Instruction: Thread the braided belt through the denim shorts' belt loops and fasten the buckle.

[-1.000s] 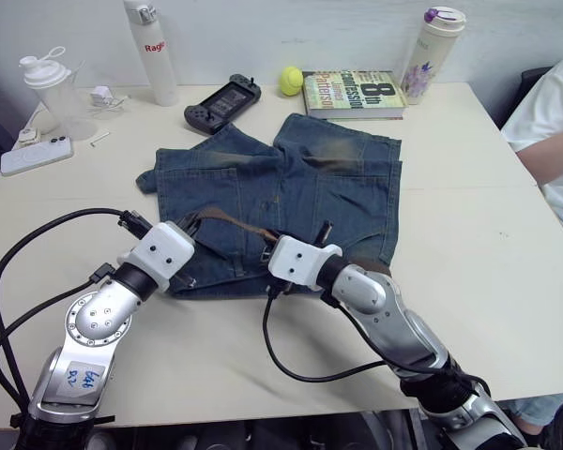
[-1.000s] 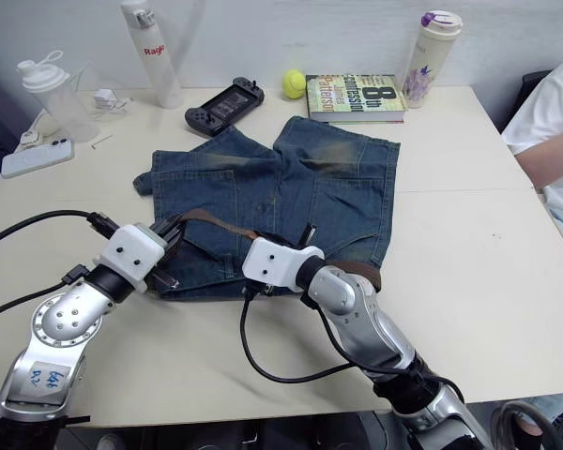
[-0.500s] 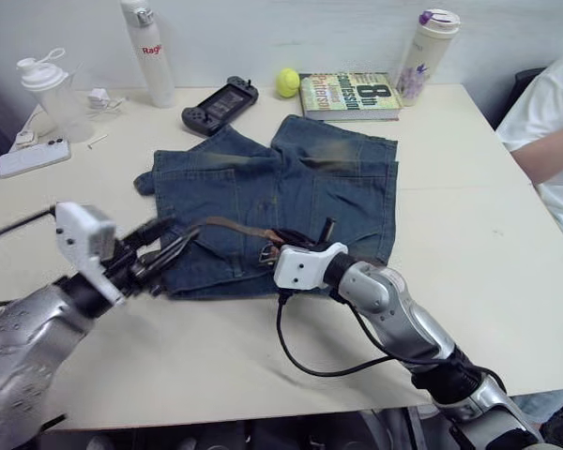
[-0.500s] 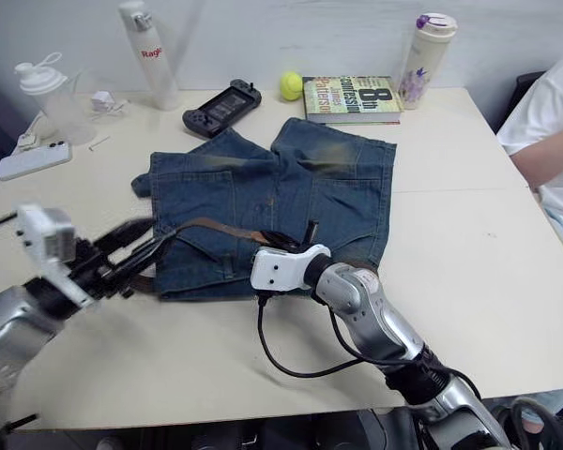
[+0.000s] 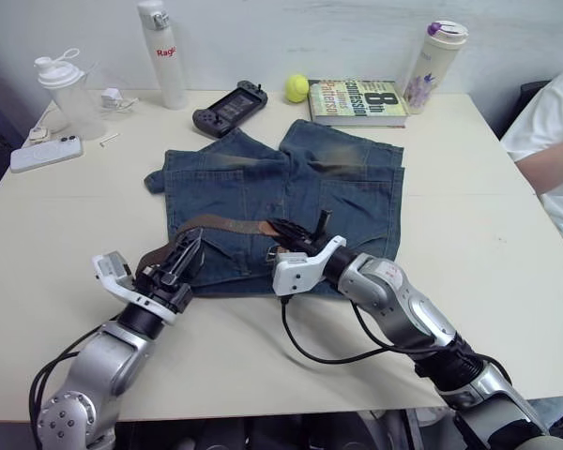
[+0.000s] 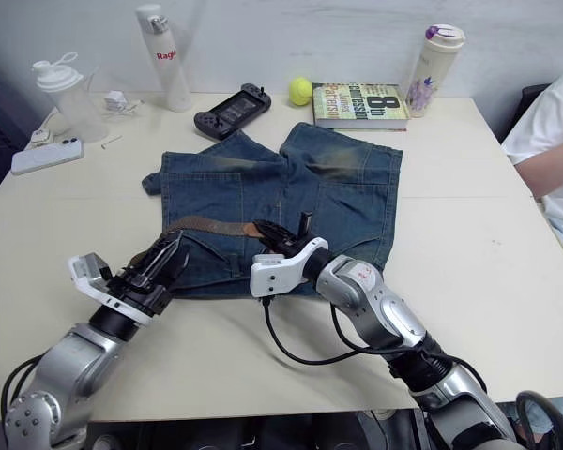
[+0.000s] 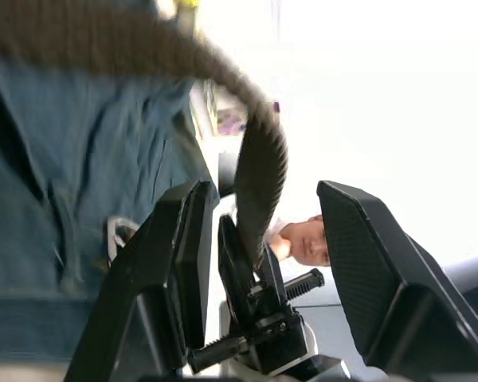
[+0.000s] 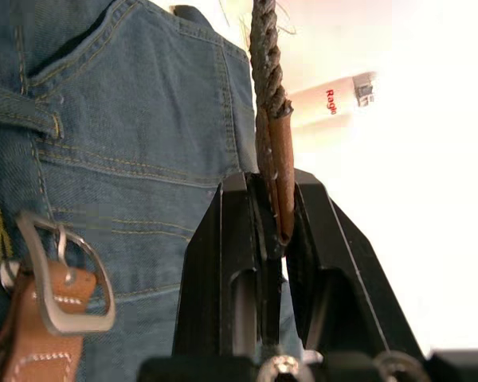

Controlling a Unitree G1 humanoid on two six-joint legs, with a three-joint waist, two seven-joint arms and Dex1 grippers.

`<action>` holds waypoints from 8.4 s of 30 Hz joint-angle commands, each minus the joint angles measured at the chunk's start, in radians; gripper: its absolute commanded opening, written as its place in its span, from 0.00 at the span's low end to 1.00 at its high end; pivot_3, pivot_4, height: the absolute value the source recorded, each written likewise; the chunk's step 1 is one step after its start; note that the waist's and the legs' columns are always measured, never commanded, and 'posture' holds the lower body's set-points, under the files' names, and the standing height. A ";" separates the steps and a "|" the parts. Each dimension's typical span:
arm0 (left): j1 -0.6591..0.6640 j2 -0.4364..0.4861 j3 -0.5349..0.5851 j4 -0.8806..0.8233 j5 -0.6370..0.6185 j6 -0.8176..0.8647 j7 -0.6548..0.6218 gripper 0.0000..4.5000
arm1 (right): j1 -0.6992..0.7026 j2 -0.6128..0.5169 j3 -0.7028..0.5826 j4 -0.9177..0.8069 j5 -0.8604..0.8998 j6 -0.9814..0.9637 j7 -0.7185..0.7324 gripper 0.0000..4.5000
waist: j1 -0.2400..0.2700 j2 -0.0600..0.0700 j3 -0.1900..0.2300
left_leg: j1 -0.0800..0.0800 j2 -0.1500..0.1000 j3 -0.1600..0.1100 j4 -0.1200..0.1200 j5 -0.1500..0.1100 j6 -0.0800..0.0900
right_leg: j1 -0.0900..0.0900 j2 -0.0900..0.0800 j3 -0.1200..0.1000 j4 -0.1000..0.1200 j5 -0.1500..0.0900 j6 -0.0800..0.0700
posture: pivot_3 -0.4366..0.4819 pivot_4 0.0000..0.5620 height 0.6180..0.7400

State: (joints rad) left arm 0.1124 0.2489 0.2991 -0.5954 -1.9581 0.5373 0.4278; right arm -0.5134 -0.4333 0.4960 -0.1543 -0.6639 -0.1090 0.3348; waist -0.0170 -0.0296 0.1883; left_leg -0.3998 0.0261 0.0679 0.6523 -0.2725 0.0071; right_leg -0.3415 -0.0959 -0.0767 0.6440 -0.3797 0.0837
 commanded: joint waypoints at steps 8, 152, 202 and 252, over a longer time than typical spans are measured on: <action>-0.006 -0.027 -0.014 -0.071 -0.014 0.007 -0.014 0.53 | 0.013 0.005 -0.029 -0.016 -0.024 -0.026 -0.002 0.00 | 0.010 0.001 0.000 | 0.000 0.001 0.000 -0.001 0.000 -0.001 | 0.000 0.001 0.000 -0.001 0.000 0.000 | 0.48 0.27 1.00; -0.162 0.147 -0.009 0.317 0.281 0.192 -0.080 0.00 | 0.094 -0.164 -0.473 -0.393 1.277 0.898 0.507 0.91 | 0.017 0.010 0.006 | -0.004 0.000 -0.003 -0.008 -0.001 0.001 | 0.000 0.000 -0.002 -0.013 0.001 0.001 | 0.48 0.27 1.00; -0.189 0.216 -0.176 0.113 0.260 0.054 0.406 0.00 | 0.101 -0.160 -0.463 -0.404 1.317 0.877 0.449 0.91 | 0.019 0.010 0.006 | -0.004 0.000 -0.003 -0.007 -0.001 0.001 | 0.001 0.001 -0.002 -0.015 0.002 0.001 | 0.48 0.27 1.00; -0.505 0.253 -0.342 0.644 0.997 0.291 -0.934 0.00 | 0.265 -0.284 -0.153 -0.286 0.564 0.187 0.246 0.91 | 0.042 0.011 0.006 | -0.005 -0.003 -0.003 -0.008 -0.001 0.000 | -0.001 -0.001 -0.003 -0.015 0.003 0.003 | 0.48 0.27 1.00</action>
State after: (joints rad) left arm -0.3720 0.5129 -0.0129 0.0287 -1.0178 0.8276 -0.3843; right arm -0.2636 -0.6694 0.2430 -0.5260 0.2602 0.4444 0.7041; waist 0.0252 -0.0184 0.1941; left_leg -0.4048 0.0235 0.0652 0.6440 -0.2733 0.0074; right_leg -0.3422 -0.0967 -0.0801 0.6288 -0.3768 0.0864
